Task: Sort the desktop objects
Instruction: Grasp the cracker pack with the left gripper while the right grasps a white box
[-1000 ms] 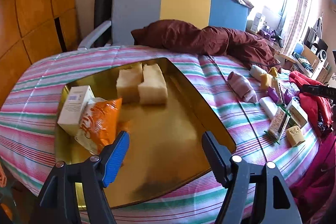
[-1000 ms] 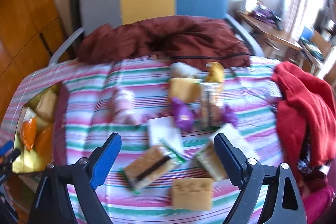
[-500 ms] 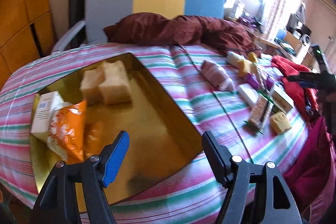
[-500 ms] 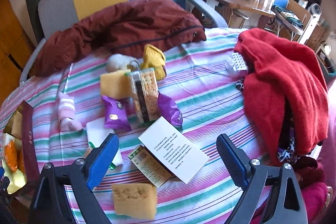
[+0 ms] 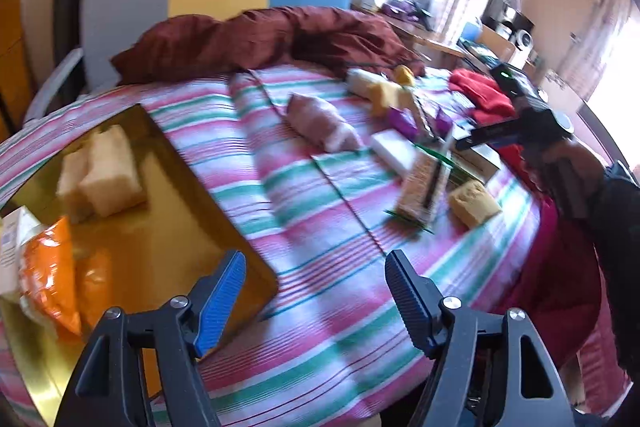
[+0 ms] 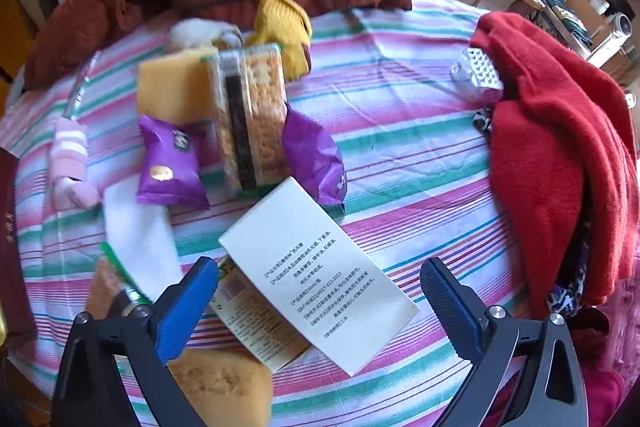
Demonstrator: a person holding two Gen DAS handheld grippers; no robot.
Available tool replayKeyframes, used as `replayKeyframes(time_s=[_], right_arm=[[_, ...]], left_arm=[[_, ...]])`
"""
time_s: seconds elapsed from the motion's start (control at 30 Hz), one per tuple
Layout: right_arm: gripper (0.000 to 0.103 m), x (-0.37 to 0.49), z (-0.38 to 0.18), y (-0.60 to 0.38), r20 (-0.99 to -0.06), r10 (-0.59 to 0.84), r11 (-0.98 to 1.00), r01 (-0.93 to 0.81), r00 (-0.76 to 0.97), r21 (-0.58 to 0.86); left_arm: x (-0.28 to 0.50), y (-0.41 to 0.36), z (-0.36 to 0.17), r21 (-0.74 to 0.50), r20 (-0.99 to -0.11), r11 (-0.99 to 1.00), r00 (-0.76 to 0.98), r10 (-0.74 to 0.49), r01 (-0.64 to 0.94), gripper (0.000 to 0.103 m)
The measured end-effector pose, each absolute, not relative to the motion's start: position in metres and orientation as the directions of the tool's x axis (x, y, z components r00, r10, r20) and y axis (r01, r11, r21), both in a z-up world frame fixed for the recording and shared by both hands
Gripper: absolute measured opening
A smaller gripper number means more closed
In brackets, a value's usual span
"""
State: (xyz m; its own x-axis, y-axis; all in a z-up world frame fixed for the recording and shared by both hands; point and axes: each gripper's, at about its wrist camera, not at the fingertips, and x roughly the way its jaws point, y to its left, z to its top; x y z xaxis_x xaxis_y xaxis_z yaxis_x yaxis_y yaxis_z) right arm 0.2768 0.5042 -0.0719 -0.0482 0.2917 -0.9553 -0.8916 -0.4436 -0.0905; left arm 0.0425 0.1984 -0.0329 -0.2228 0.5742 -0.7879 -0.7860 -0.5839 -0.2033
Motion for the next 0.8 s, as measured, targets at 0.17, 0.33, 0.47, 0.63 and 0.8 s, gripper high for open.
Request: replayKeyframes(time_s=[0.17,0.33,0.47,0.63,0.8], right_arm=[[0.067,0.274,-0.075,0.503,-0.950,0.310,-0.451,-0.885,-0.033,-0.117],[0.062,0.271,-0.078,0.501,-0.956,0.289,-0.468,-0.878,-0.046,-0.099],[0.058,0.266,-0.082,0.498,-0.962,0.271,-0.484,-0.869,-0.044,-0.097],[0.055,0.263,-0.081,0.494,-0.958,0.282,-0.501,-0.859,-0.044,-0.107],[0.055,0.268,-0.080,0.496,-0.960,0.274,-0.492,-0.866,-0.056,-0.090]], left_arm=[[0.052,0.225,-0.043,-0.198,-0.805,-0.527,-0.169,0.568,-0.826,0.076],[0.057,0.255,-0.053,-0.195,-0.820,-0.485,-0.130,0.557,-0.852,0.076],[0.058,0.282,-0.062,-0.200,-0.832,-0.467,-0.102,0.546,-0.861,0.075],[0.060,0.315,-0.073,-0.204,-0.846,-0.438,-0.067,0.528,-0.876,0.073],[0.066,0.348,-0.079,-0.193,-0.853,-0.354,-0.022,0.522,-0.915,0.073]])
